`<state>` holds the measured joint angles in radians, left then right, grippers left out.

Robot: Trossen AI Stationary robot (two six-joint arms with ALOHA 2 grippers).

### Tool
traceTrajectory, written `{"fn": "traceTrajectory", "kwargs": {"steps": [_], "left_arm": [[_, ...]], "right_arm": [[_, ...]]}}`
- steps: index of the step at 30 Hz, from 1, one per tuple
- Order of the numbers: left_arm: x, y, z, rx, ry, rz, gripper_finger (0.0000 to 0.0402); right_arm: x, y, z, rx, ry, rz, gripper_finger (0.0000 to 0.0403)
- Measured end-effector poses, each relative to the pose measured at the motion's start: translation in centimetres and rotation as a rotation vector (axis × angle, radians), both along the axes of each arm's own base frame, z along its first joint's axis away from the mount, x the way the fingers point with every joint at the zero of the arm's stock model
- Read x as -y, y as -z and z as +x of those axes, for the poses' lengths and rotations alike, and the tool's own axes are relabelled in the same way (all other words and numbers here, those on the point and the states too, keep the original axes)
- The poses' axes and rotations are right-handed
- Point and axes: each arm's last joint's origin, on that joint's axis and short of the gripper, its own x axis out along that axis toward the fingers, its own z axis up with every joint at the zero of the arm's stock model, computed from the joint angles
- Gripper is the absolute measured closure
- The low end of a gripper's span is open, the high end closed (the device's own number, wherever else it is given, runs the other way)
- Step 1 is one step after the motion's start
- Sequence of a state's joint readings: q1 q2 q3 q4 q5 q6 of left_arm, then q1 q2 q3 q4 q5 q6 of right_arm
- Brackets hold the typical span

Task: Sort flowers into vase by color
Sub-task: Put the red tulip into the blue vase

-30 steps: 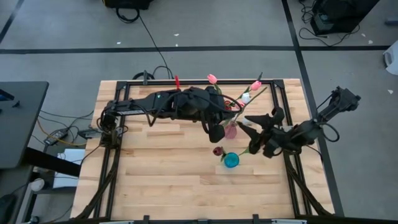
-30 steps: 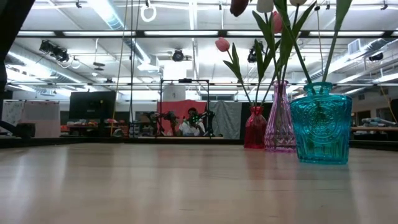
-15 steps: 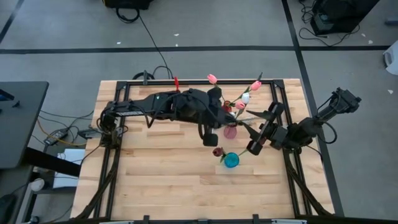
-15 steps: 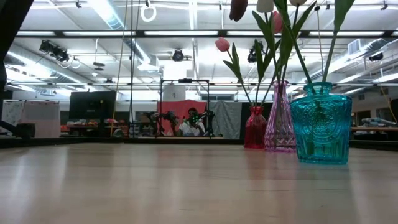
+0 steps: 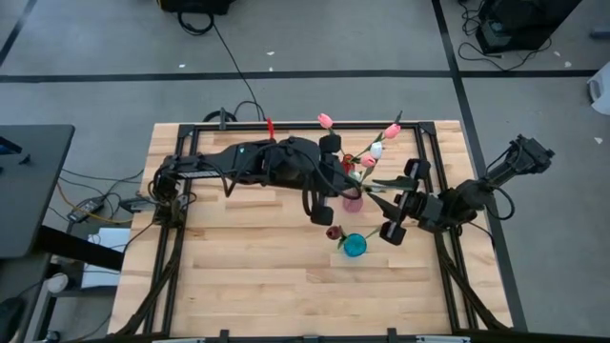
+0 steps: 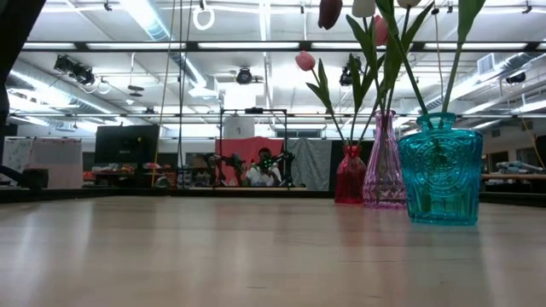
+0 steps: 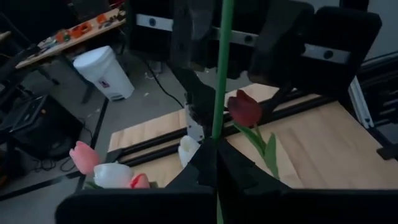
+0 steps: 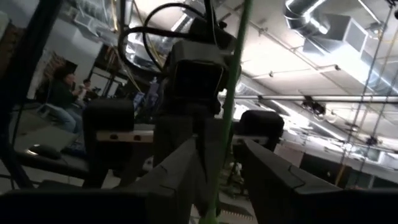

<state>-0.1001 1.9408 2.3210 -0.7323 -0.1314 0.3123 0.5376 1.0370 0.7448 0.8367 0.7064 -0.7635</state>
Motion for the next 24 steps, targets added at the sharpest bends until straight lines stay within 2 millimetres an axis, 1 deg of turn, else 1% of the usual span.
{"fn": "traceTrajectory", "kwargs": {"steps": [5,10,12,15,17,21,24], "left_arm": [[0.0,0.2,0.0,-0.014,0.002,0.002,0.0401],[0.0,0.4,-0.1,-0.039,0.018,0.052,0.0401],[0.0,0.5,-0.1,-0.048,-0.003,0.052,0.0396],[0.0,0.5,-0.3,-0.057,-0.046,0.03,0.0368],[0.1,0.2,-0.7,-0.063,-0.05,0.023,0.034],[0.5,-1.1,-2.6,-0.086,0.002,-0.015,0.0297],[0.9,-1.6,-3.9,-0.115,0.023,-0.075,0.0287]], "right_arm": [[0.4,0.0,0.3,0.011,-0.013,-0.014,0.0302],[0.7,0.3,0.9,0.004,-0.01,-0.034,0.0365],[0.8,0.4,1.2,-0.002,-0.021,-0.053,0.0388],[0.7,0.7,1.4,-0.036,-0.007,-0.126,0.0389],[0.6,0.9,1.4,-0.064,-0.003,-0.22,0.0391],[0.2,1.2,1.6,-0.091,-0.042,-0.426,0.0396],[0.1,1.5,1.7,-0.126,-0.033,-0.476,0.0396]]}}
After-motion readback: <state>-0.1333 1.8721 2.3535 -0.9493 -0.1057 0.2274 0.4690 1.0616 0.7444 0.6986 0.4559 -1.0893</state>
